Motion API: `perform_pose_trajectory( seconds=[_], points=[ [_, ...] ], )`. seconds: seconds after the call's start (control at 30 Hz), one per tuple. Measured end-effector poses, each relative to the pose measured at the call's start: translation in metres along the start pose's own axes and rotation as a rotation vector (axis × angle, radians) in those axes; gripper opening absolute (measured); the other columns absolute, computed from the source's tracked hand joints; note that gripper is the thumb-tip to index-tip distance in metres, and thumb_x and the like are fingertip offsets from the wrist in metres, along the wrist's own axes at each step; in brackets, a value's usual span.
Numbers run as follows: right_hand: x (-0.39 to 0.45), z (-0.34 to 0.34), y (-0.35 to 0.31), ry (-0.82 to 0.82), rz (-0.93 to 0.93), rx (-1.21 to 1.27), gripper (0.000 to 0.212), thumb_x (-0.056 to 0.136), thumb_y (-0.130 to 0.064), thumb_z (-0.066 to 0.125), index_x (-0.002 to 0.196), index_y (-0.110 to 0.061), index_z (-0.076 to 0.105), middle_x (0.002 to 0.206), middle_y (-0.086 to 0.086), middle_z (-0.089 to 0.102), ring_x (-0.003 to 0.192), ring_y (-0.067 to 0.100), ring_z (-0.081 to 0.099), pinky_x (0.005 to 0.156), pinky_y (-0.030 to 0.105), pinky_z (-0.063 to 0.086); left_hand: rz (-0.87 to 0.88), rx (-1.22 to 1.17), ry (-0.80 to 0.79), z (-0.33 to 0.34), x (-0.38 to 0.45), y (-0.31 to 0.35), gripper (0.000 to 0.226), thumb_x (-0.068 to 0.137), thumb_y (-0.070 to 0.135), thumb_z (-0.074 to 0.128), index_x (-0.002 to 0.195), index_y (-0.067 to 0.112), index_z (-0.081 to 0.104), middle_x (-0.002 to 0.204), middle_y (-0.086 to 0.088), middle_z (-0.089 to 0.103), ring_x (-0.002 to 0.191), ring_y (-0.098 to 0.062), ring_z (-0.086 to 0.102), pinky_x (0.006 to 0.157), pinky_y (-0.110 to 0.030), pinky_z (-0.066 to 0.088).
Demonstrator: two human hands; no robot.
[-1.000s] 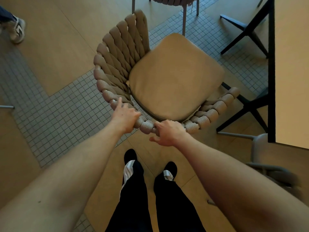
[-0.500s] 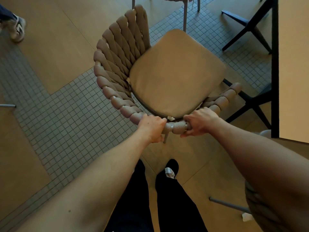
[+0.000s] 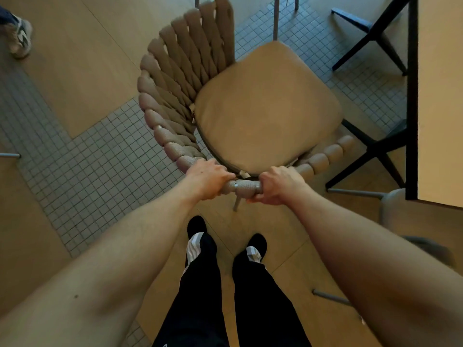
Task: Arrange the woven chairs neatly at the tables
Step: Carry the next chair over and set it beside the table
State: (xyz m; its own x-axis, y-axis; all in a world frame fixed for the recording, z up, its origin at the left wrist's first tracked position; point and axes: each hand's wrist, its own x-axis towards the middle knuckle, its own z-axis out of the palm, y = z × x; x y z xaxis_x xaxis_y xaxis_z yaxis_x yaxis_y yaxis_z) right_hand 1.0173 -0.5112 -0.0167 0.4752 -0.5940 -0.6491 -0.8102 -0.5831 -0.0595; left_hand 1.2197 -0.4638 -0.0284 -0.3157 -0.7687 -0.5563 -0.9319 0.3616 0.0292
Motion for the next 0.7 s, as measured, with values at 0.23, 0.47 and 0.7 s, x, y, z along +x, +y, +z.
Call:
perform_pose_trajectory(
  seconds=[0.23,0.47,0.7],
  points=[
    [0.009,-0.002,-0.068,0.051,0.078,0.236,0.07,0.086,-0.08,0.054,0.118,-0.019,0.064,0.111,0.003,0.064,0.107,0.029,0.062,0.088,0.048,0.044,-0.11,0.218,-0.058,-0.013,-0.022,-0.055,0.044,0.094,0.038,0.061,0.136,0.041,0.052,0.14,0.006,0.055,0.138,-0.028,0.039,0.118,-0.06,0.016],
    [0.01,-0.002,-0.07,0.091,0.003,0.239,0.074,0.084,-0.083,0.051,0.116,-0.017,0.059,0.096,0.003,0.058,0.101,0.03,0.064,0.08,0.042,0.048,-0.241,0.175,-0.053,-0.016,-0.018,-0.073,0.048,0.092,0.035,0.063,0.138,0.032,0.051,0.136,0.0,0.056,0.137,-0.026,0.039,0.119,-0.063,0.006],
    [-0.006,0.006,-0.029,0.105,-0.084,0.102,0.061,0.087,-0.078,0.054,0.113,-0.023,0.053,0.105,0.003,0.068,0.101,0.028,0.066,0.075,0.036,0.036,-0.159,0.081,-0.108,-0.009,-0.012,-0.018,0.069,0.079,0.051,0.071,0.141,0.035,0.045,0.133,0.003,0.06,0.128,-0.027,0.051,0.115,-0.069,0.007]
  ],
)
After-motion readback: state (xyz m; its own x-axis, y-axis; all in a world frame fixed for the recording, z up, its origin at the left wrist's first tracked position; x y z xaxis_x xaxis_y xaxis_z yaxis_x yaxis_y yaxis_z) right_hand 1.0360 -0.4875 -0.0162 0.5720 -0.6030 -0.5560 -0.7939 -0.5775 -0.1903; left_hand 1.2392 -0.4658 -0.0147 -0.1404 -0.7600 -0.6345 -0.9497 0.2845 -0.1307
